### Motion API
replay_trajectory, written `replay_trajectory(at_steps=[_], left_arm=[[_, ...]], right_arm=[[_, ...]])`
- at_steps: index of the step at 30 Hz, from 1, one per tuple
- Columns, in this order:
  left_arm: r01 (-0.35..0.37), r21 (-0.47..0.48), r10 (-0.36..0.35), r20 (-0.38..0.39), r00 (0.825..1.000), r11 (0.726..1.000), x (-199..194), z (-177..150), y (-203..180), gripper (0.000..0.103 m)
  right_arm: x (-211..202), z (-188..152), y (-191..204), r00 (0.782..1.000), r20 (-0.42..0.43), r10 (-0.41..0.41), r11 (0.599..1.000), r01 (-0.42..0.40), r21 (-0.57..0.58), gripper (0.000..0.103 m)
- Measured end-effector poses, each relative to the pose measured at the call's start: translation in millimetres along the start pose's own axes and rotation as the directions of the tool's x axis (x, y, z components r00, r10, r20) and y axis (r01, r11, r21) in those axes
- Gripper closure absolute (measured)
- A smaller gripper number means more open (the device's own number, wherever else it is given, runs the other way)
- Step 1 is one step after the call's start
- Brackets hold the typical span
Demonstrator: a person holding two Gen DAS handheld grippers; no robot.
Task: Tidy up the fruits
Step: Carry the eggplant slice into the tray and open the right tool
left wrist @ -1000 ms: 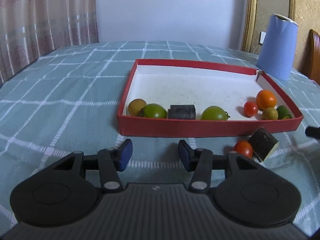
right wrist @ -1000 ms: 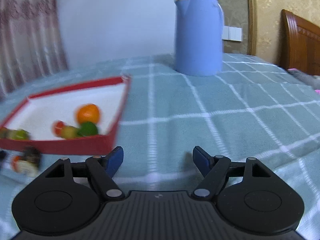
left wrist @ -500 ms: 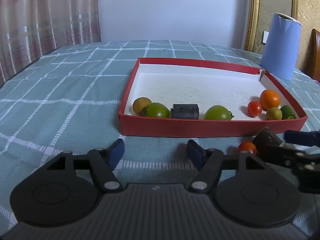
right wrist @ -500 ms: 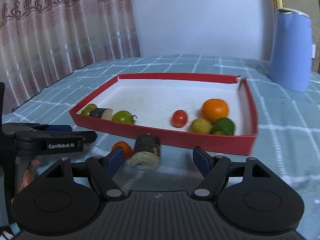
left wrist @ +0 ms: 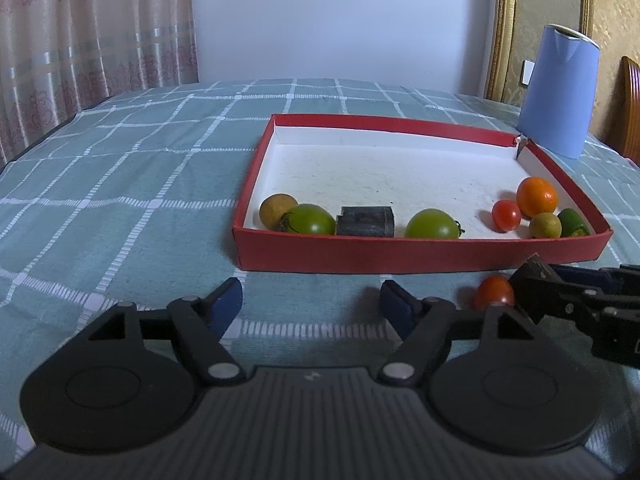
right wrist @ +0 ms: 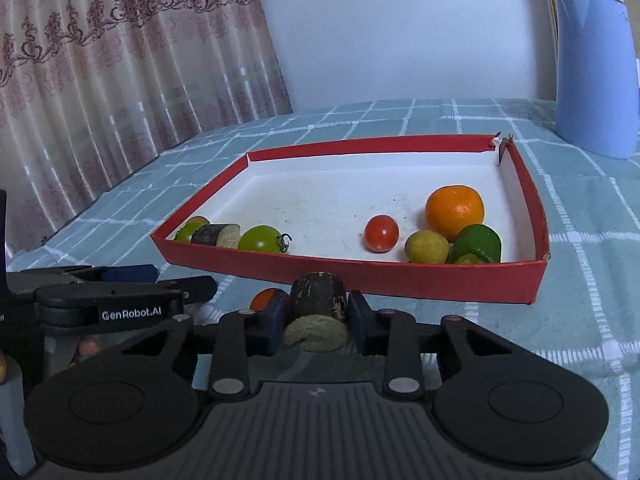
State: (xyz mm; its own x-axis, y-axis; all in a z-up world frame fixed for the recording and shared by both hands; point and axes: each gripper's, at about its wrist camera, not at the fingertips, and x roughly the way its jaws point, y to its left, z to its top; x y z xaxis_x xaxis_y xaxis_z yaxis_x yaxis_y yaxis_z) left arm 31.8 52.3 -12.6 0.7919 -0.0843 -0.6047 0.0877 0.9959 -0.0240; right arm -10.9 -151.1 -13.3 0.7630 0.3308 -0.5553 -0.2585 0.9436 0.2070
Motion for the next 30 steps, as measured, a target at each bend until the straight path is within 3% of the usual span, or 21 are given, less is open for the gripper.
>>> replay_trajectory(at_steps=[12, 16, 20, 25, 30], left_arm=[[0.002, -0.002, -0.002, 0.000, 1.000, 1.000, 0.3, -0.4, -0.1, 0.027], [0.005, -0.004, -0.005, 0.000, 1.000, 1.000, 0.6, -0.2, 0.2, 0.026], [0.007, -0.007, -0.007, 0.001, 1.000, 1.000, 0.4, 0.0, 0.2, 0.026], [0.010, -0.007, -0.010, 0.000, 1.000, 1.000, 0.4, -0.3, 0.6, 0.025], [0.016, -0.009, -0.016, 0.000, 1.000, 1.000, 0.8, -0.1, 1.0, 0.023]], right_arm=[[-3.3, 0.8, 1.3, 1.000, -0.006, 0.012, 1.000, -0.012, 0.000, 0.071], [-23.7, 12.3, 11.9, 0.996, 0.078, 0.035, 0.997, -0.030, -0.066, 0.071], [-15.7, 36.2, 15.8, 0.988, 0.149, -0.043, 0.988, 0.065, -0.144, 0.071], [34.6, 56.2, 4.8, 0.995, 0.060, -0.074, 0.985, 0.082, -0.150, 0.071], [62.0, 55.5, 7.5, 0.997, 0.005, -0.080, 0.982, 0.079, -0.170, 0.070]])
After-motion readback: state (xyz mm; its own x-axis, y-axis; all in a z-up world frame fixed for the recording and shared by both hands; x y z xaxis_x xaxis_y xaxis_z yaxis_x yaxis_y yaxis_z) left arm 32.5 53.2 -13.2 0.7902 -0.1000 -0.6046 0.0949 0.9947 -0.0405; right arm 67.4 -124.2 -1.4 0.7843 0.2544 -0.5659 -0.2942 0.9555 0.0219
